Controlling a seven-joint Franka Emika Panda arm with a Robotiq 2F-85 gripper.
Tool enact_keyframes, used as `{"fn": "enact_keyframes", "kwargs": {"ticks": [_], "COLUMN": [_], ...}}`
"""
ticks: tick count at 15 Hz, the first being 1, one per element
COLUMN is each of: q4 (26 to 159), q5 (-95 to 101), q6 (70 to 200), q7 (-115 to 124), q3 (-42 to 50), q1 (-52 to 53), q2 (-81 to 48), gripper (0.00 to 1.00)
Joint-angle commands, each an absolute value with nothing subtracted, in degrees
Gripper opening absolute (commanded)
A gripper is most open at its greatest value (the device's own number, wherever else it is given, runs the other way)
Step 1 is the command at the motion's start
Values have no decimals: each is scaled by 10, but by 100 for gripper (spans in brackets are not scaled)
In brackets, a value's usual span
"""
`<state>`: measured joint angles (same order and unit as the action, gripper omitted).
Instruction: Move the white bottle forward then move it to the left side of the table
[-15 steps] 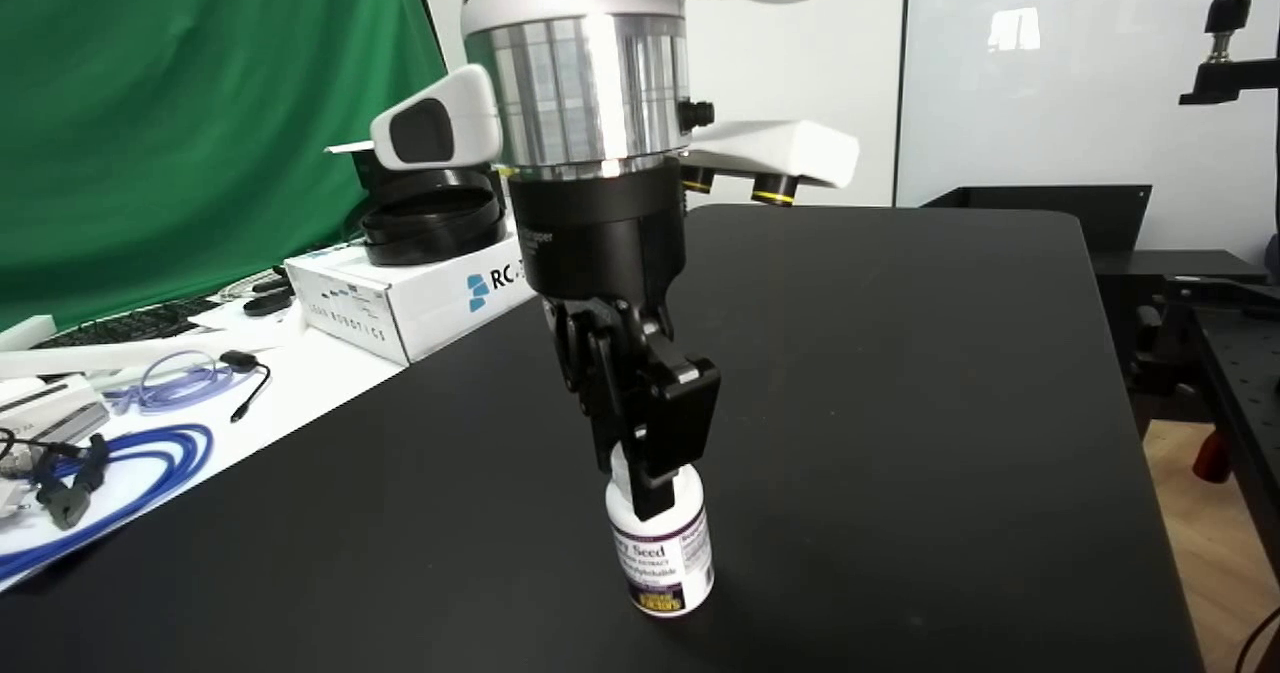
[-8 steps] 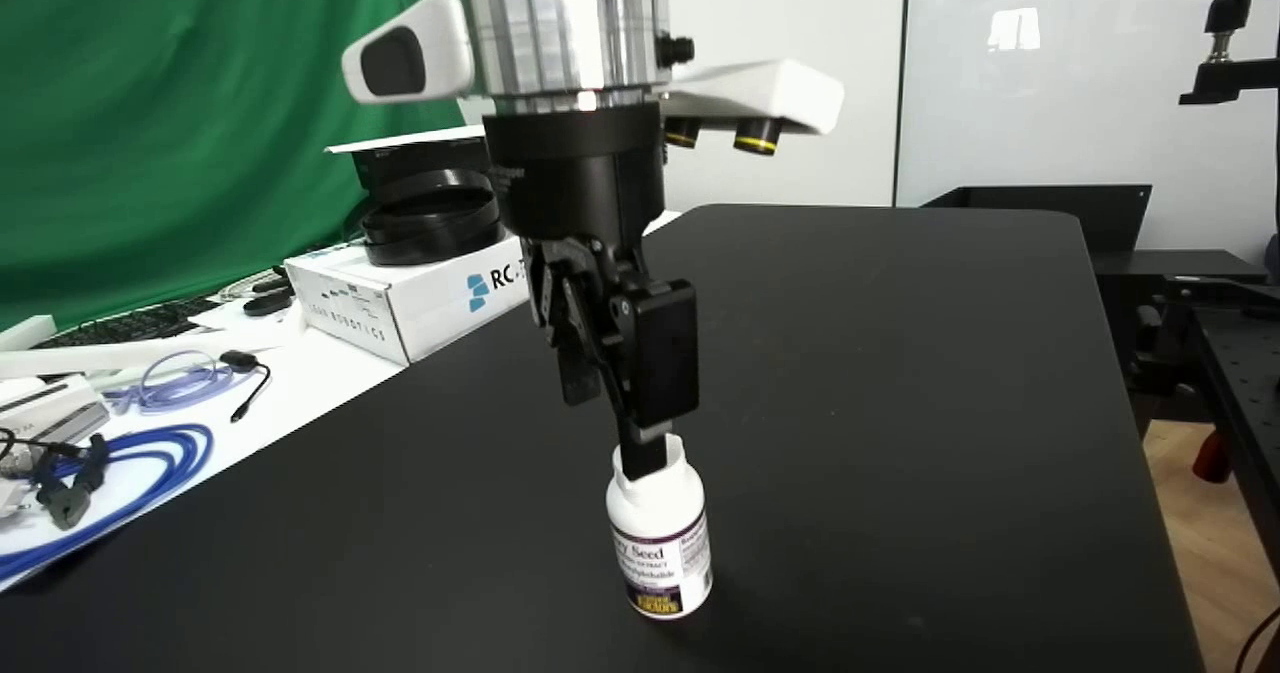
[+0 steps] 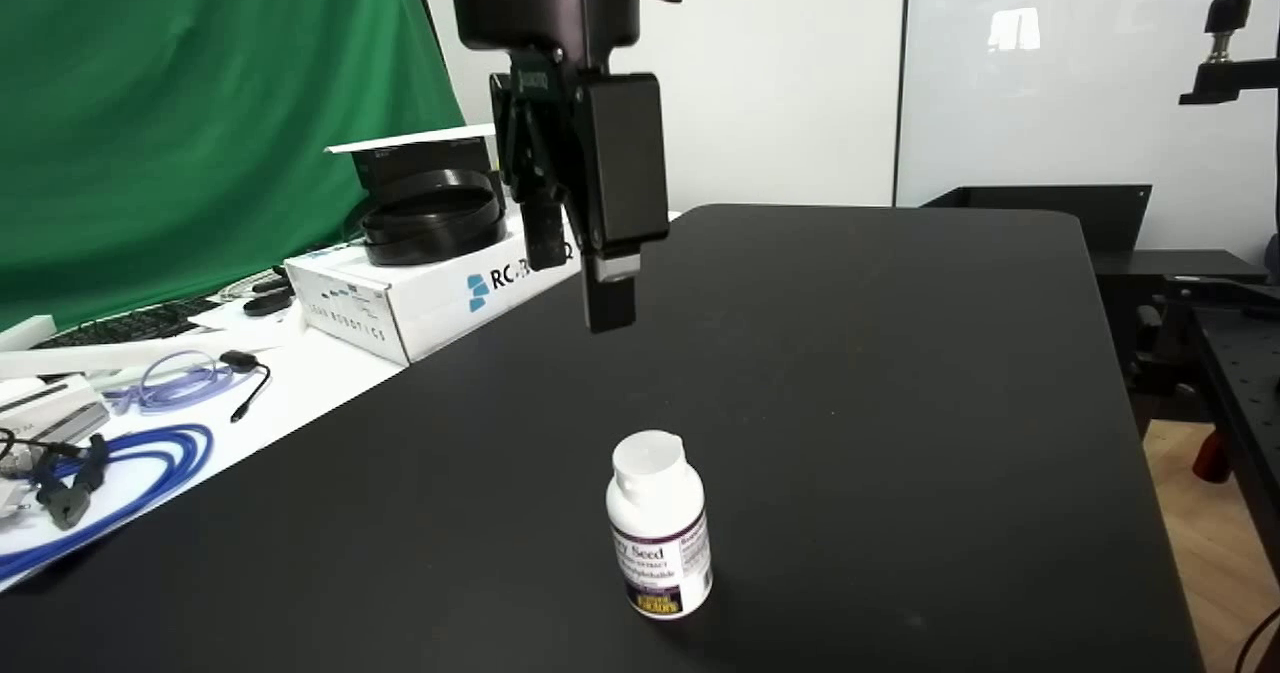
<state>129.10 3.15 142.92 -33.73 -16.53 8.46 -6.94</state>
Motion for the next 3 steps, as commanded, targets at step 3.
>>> {"fn": "enact_keyframes", "kwargs": {"ticks": [3], "q4": [1289], "q5": [31], "q6": [1419], "q7": [-337], "q3": [-157], "q1": [94], "q2": [-65], "gripper": [100]}}
